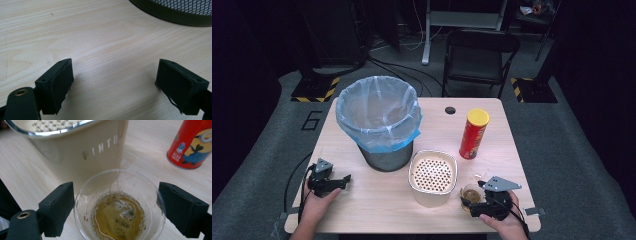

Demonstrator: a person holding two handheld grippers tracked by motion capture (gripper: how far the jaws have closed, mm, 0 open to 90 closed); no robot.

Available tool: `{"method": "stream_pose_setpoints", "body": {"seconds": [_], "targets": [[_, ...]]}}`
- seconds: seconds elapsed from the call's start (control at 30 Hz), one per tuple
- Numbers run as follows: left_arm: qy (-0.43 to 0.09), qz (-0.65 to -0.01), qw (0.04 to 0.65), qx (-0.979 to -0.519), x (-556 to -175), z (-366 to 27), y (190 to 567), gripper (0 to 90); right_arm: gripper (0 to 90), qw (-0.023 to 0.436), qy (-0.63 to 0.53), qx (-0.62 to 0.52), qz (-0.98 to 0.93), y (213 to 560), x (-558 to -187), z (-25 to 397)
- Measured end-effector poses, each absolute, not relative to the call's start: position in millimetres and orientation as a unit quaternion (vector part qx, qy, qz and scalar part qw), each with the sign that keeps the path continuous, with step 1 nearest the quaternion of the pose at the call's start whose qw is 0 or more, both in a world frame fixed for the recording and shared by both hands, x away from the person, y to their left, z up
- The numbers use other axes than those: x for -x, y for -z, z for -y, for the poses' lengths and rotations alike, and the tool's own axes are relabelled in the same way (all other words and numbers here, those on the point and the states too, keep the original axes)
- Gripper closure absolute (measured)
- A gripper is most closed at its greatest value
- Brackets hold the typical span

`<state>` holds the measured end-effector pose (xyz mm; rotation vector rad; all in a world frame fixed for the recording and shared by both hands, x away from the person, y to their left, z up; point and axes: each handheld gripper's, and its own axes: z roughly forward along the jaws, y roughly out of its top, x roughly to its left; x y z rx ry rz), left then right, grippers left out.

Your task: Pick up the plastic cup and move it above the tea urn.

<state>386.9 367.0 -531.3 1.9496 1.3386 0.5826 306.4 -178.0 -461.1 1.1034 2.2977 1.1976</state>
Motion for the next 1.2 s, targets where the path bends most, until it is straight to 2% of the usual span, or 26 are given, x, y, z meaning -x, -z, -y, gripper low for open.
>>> {"method": "stream_pose_setpoints", "body": {"seconds": [0.2,0.37,0.73,0.97,1.2], "targets": [[-0.224,-0.516,0.345,-0.751,-386.9,-367.0,531.3,13.9,15.8,0.161,-0.407,-0.393,-0.809,477.8,-305.1,177.0],[-0.224,-0.516,0.345,-0.751,-386.9,-367.0,531.2,13.9,20.5,0.168,-0.406,-0.397,-0.806,485.9,-305.1,177.8],[-0.224,-0.516,0.346,-0.751,-386.9,-367.0,531.2,13.9,27.3,0.193,-0.406,-0.382,-0.807,486.8,-304.4,173.7],[-0.224,-0.516,0.346,-0.751,-386.9,-367.0,531.2,14.0,32.5,0.192,-0.41,-0.376,-0.808,486.6,-304.0,175.2],[-0.221,-0.515,0.344,-0.753,-386.8,-367.4,530.7,14.0,33.7,0.193,-0.412,-0.378,-0.806,486.6,-305.2,177.5]]}}
